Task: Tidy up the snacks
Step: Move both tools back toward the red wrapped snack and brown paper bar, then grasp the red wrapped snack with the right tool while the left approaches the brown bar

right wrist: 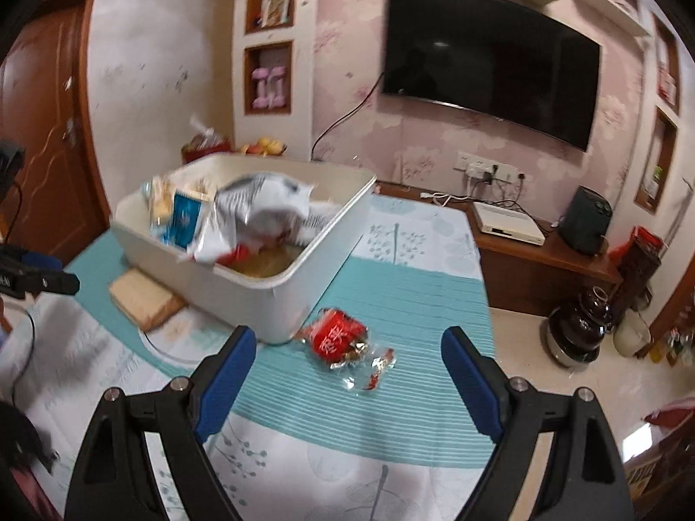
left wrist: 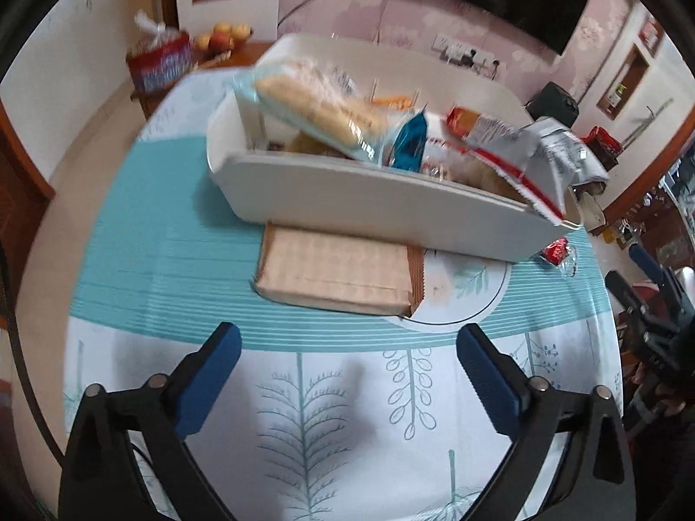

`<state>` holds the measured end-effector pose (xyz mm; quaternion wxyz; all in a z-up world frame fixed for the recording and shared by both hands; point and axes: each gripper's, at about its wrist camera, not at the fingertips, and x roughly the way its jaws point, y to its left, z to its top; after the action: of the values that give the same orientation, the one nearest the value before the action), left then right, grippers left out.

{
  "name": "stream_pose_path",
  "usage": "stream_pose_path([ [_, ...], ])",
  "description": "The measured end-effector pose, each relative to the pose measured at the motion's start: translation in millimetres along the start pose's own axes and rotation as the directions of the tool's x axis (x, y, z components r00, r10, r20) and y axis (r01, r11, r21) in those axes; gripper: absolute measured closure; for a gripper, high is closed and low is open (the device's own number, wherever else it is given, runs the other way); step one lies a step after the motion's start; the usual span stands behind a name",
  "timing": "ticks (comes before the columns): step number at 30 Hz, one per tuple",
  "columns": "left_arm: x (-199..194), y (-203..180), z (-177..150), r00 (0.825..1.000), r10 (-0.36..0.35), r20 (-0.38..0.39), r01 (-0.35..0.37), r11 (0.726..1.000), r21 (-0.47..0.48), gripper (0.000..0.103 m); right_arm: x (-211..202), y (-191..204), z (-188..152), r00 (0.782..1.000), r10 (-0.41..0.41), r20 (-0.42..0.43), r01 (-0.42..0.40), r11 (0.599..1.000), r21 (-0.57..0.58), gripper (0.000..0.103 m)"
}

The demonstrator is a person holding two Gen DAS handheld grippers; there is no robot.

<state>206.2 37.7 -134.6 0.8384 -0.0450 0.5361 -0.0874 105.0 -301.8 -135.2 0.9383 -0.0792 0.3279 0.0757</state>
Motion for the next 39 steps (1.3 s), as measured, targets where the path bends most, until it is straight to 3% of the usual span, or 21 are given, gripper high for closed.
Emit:
stream_pose_path([
  [7, 41.5, -5.9, 11.2, 0.995, 0.018, -0.096, -0.017, 1.0, 0.016, 0.001, 40.7, 7.0, -3.4, 0.997, 0.022, -0.077, -0.029, 0.996, -0.082, 0.015],
  [14, 71.0, -5.7, 21.0, 0.988, 0.026, -0.149, -0.032, 0.999, -0.035, 0.001, 74.5, 9.0, -5.4, 0.991, 0.024, -0.133, -0.04, 0.992, -0.118, 0.015],
  [19, 78.6, -1.5, 30.2, 0.989, 0.03, -0.147, -0.043, 0.995, -0.086, 0.001, 91.8, 13.1, -7.2, 0.983, 0.038, -0.181, -0.061, 0.99, -0.124, 0.017],
  [22, 85.0, -6.0, 35.8, 0.985, 0.067, -0.157, -0.081, 0.993, -0.081, 0.001, 95.7, 13.8, -7.2, 0.98, 0.047, -0.194, -0.071, 0.99, -0.121, 0.03],
  [31, 98.8, -32.6, 45.6, 0.968, 0.199, -0.151, -0.208, 0.977, -0.042, 0.0, 95.5, 9.3, -5.9, 0.98, 0.066, -0.189, -0.085, 0.992, -0.096, 0.032],
  [39, 99.4, -52.4, 39.4, 0.962, 0.249, -0.111, -0.258, 0.963, -0.075, 0.0, 92.9, 6.9, -5.1, 0.982, 0.048, -0.182, -0.061, 0.996, -0.066, 0.041],
])
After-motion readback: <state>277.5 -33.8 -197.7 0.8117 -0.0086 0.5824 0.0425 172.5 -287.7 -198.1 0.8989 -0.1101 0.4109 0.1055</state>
